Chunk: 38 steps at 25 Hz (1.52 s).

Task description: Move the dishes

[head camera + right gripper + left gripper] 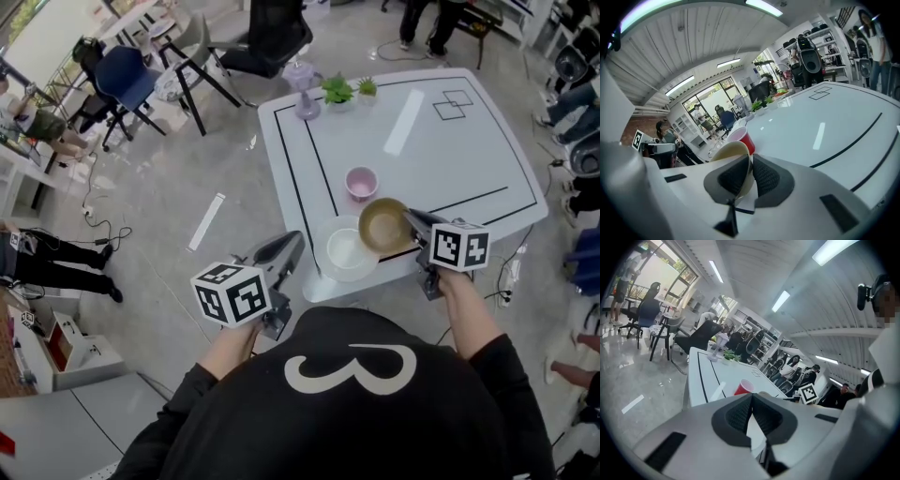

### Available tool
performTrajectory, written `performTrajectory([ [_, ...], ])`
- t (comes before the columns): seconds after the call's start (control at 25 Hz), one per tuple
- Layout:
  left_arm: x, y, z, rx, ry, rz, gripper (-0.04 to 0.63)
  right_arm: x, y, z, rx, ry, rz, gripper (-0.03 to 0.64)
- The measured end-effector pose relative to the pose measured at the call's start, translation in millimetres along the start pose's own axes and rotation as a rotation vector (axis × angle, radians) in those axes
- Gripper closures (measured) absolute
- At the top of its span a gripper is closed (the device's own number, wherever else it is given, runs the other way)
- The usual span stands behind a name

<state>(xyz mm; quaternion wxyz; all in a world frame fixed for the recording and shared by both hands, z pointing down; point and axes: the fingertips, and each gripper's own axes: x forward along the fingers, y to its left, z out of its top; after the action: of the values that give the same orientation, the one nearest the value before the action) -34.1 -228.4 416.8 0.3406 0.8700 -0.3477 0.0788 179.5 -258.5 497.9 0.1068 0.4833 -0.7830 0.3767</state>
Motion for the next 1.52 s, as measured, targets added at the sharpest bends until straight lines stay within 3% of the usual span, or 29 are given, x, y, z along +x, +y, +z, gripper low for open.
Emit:
performTrajectory([
  [0.44,31,-4,-7,-0.043,-0.023,0.049,0.592,-3,-58,2,0.043,0.033,-0.022,0.572],
  [0.92,44,-14,-5,-0.075,-0.103,0.105,0.592,2,-80,-2,0.041,0.092,0.020,0.554],
  [1.0,46,-16,-5,-0.080,-0.113,0.110,0.592,2,-80,-1,0.021,0.094,0.029,0.527],
  [1.08,48,-19,-4,-0.084,-0.124,0.109,0.592,0,-78,1,-0.005,0.089,0.039,0.441],
  [1.16,49,-22,-1,-0.080,-0.134,0.107,0.592,-3,-75,4,-0.039,0.075,0.051,0.409],
  [1.36,46,-28,1,-0.064,-0.141,0.100,0.592,-18,-60,20,-0.183,0.013,0.079,0.395],
  [1.52,34,-39,3,-0.044,-0.146,0.062,0.592,-43,-20,40,-0.256,-0.083,0.193,0.433],
])
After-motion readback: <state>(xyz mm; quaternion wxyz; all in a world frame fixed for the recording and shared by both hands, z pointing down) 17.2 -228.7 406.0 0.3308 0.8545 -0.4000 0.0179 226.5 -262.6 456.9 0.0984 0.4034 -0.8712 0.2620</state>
